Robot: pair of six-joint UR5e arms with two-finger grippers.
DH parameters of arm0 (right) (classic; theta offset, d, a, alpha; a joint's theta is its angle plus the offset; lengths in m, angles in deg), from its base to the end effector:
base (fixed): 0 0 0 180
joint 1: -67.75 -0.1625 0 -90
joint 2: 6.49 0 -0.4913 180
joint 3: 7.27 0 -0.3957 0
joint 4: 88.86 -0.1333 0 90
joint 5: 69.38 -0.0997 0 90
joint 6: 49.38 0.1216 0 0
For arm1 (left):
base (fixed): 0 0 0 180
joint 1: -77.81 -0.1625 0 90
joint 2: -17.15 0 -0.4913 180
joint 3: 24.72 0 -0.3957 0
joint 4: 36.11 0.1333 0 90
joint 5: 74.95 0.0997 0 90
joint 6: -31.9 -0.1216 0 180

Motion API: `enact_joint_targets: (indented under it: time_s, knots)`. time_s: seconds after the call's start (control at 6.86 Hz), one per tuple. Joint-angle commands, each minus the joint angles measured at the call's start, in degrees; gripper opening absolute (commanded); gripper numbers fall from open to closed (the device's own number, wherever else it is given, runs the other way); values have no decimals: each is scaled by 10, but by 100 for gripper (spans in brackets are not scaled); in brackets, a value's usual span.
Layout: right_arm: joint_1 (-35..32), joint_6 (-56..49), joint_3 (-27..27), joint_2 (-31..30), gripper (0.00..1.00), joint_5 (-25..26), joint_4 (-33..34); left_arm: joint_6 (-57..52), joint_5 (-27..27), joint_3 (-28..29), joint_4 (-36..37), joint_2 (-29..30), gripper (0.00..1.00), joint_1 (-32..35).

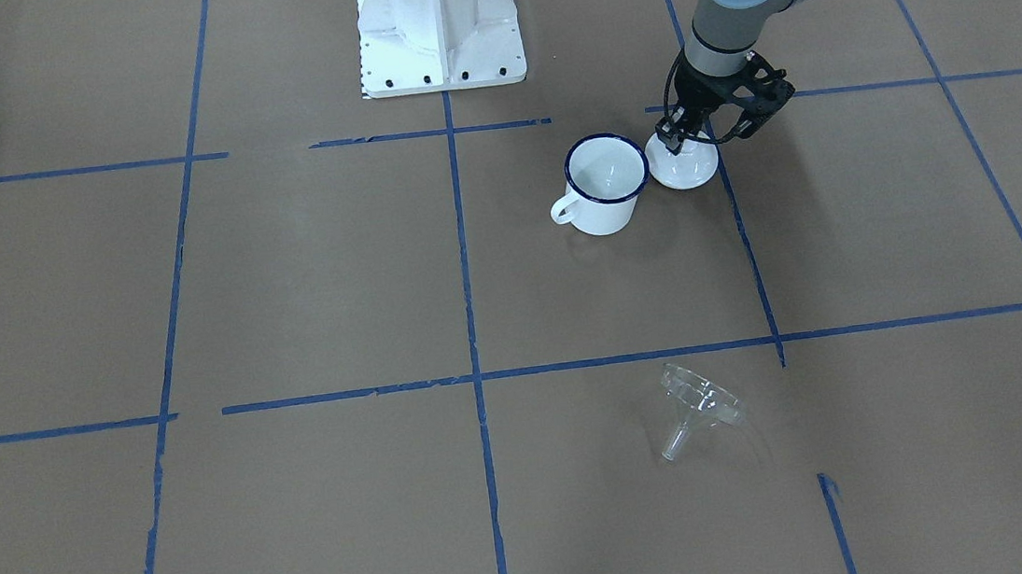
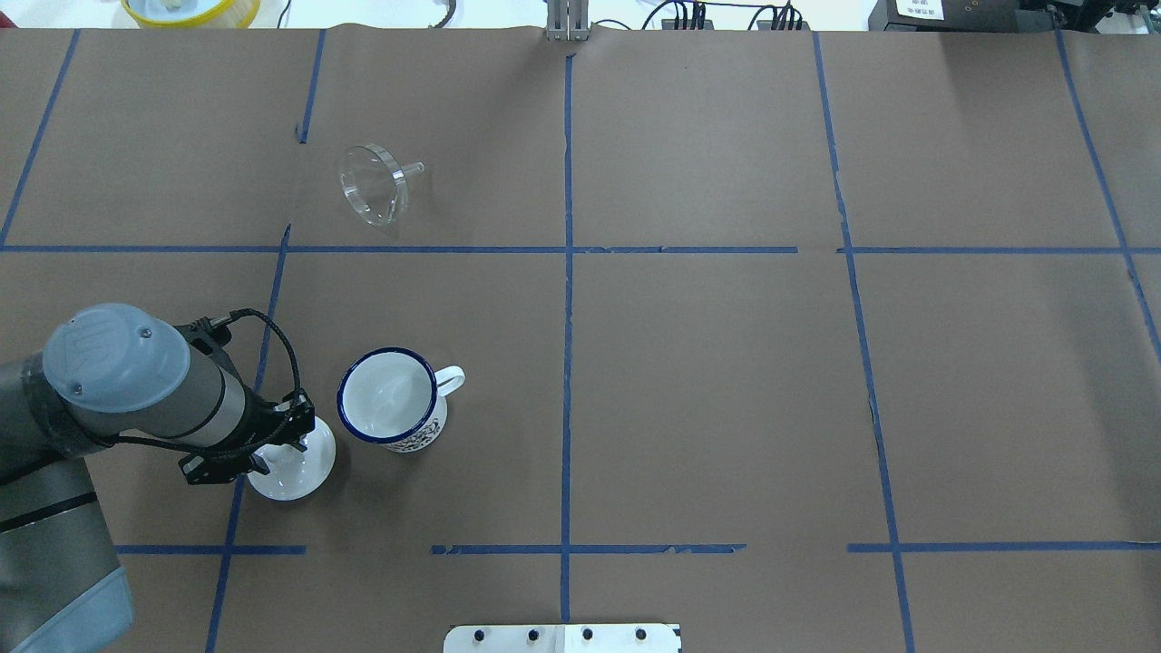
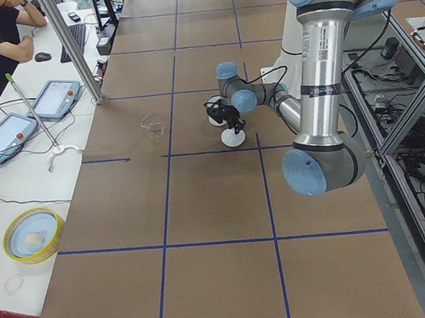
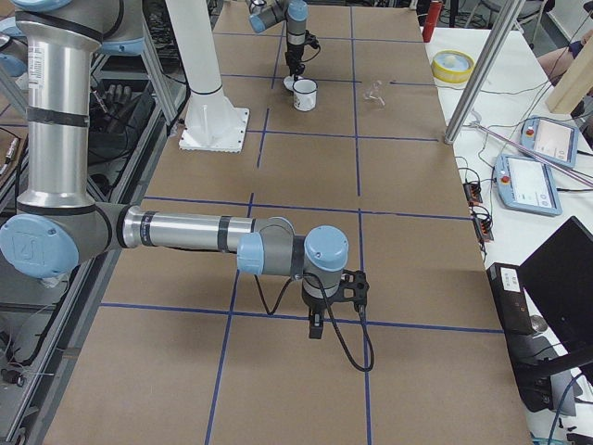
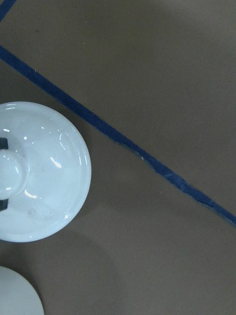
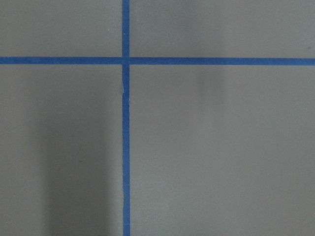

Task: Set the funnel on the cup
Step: 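Lift the white lid off the mug and lower it beside the mug, then open the left gripper and raise it off the lid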

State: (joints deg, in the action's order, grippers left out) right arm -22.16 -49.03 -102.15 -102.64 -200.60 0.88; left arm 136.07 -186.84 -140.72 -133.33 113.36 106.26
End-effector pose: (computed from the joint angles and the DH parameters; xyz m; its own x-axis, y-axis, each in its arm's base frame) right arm 0.0525 -0.4411 0.7530 0.7522 0.0165 0.6587 -0.0030 0.9998 -0.0217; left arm 0.4299 -0.3330 0.4638 0.6012 -0.5841 -0.5453 0.3930 0.8103 -0.4347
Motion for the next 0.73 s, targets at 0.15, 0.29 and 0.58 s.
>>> enact_joint_targets:
  time_s: [0.15, 0.29, 0.58]
  knots:
    - [0, 0, 0, 0, 100, 0, 0, -5, 0, -14, -16, -27, 100, 7]
    - [0, 0, 0, 0, 100, 0, 0, -7, 1, -28, -16, -30, 100, 17]
    - [0, 0, 0, 0, 100, 0, 0, -19, 7, -24, -19, -4, 100, 93]
